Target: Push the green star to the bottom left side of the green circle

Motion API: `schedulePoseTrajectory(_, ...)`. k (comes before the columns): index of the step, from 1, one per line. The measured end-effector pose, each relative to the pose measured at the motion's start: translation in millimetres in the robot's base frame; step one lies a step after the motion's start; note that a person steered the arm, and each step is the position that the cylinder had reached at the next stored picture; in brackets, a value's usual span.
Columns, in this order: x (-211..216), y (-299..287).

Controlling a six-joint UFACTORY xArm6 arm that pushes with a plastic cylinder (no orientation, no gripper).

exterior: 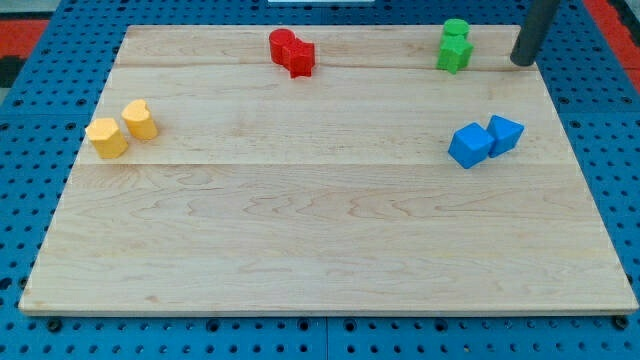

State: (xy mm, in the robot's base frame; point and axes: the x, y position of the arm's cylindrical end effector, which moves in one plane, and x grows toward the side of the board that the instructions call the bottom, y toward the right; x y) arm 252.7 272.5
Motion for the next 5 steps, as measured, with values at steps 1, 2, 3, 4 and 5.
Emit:
schedulePoseTrajectory(1, -12, -33)
schedulePoseTrajectory(2, -13, -70)
schedulePoseTrajectory(3, -1, -122)
schedulePoseTrajectory(4, 7, -157)
schedulePoseTrajectory(5, 17, -161)
